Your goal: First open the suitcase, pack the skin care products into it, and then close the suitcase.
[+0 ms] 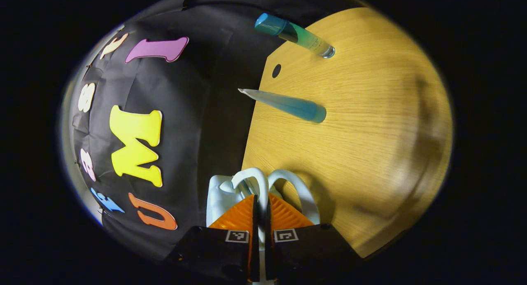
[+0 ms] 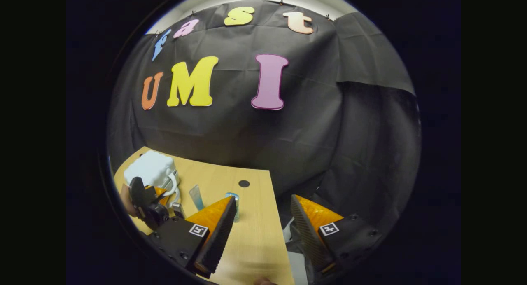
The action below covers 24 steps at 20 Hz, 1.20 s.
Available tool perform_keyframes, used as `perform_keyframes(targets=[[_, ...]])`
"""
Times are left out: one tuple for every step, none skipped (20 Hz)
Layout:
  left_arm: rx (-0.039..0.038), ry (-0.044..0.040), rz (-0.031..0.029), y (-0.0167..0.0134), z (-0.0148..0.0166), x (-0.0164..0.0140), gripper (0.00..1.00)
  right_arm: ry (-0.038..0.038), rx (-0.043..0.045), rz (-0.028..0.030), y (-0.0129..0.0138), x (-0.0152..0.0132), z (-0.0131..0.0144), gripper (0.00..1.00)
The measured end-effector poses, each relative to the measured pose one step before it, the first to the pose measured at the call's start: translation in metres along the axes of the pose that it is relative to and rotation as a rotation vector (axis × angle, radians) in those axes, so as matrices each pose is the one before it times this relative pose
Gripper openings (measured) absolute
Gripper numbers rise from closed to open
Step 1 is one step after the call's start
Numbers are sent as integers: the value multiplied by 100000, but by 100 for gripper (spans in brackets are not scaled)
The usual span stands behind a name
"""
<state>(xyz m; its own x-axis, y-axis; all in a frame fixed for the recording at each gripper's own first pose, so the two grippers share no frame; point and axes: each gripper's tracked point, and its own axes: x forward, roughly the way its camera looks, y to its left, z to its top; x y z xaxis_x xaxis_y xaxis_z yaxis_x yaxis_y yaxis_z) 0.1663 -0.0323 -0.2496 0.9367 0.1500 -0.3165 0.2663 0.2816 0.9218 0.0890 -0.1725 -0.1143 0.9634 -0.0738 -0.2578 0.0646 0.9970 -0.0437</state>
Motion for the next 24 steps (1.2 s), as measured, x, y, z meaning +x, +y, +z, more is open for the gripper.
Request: perform_keyframes(targets=[[-4679, -751, -139, 469, -64, -204, 7, -12, 547, -980, 421, -454, 604, 79], [-3718, -2098, 452, 904, 286, -593, 4, -476, 61, -1403, 497, -414, 581, 79], [-4032, -1359, 96, 1244, 17, -536, 4, -662, 30, -1819, 396, -444, 786, 80], [-4169, -2251, -815, 956, 195, -458, 3, -699, 543, -1440, 510, -466, 866, 80], [-2705, -2283, 610, 1251, 319, -469, 3, -928, 867, -1399, 557, -559, 905, 80], [-2665, -2526, 1541, 1962, 219, -735, 3, -952, 920, -1257, 635, -522, 820, 79], [-3655, -2044, 1034, 1785, 204, -672, 3, -850, 595, -1016, 777, -435, 834, 79], [-4140, -1978, 989, 1888, -237, -768, 3, -648, 435, -920, 893, -332, 708, 79], [-5120, -1585, 1356, 2008, -44, -790, 3, -205, 652, -1046, 866, -311, 738, 79], [-4734, -1609, 1513, 1989, -127, -678, 3, -521, 821, -594, 962, -286, 695, 79], [-4692, -1629, 2113, 2470, -295, -714, 3, -520, 814, -561, 1113, -235, 695, 80], [-5042, -790, 1356, 2389, -669, -917, 2, -345, 276, 19, 1279, -249, 526, 80], [-5302, -1492, 1173, 2253, -701, -505, 2, -251, -326, -54, 1398, -176, 349, 80], [-4661, -353, 919, 2328, -1022, -198, 2, -334, -395, 218, 1375, -333, 371, 79], [-3571, -1143, 1009, 2329, -941, -273, 3, -418, -148, 336, 1430, -266, 423, 80], [-1859, -978, 1380, 2448, -1120, -128, 2, -547, -119, 283, 1338, -400, 351, 80], [-179, -548, 1592, 2323, -1080, 107, 2, -277, 5, 53, 1262, -314, 347, 80], [746, 169, 2051, 1973, -1494, 13, 3, 628, 138, -129, 1147, -145, 158, 80], [145, 198, 1231, 1471, -1344, 138, 3, 540, 363, 52, 1180, -260, 194, 80], [-258, 166, 1254, 1438, -1246, 179, 3, -104, 45, -93, 994, -199, 224, 80], [-719, 67, 604, 1624, -1580, 319, 3, -637, -516, -219, 945, -323, 239, 80], [-287, 72, 445, 915, -1160, 541, 2, -475, -834, -289, 759, -299, 166, 80], [-715, 796, -38, 635, -1358, 396, 2, -73, -886, -199, 708, -197, 15, 80], [-1764, 1157, 206, 779, -1611, 326, 3, 221, -1006, -215, 589, -312, -225, 80]])
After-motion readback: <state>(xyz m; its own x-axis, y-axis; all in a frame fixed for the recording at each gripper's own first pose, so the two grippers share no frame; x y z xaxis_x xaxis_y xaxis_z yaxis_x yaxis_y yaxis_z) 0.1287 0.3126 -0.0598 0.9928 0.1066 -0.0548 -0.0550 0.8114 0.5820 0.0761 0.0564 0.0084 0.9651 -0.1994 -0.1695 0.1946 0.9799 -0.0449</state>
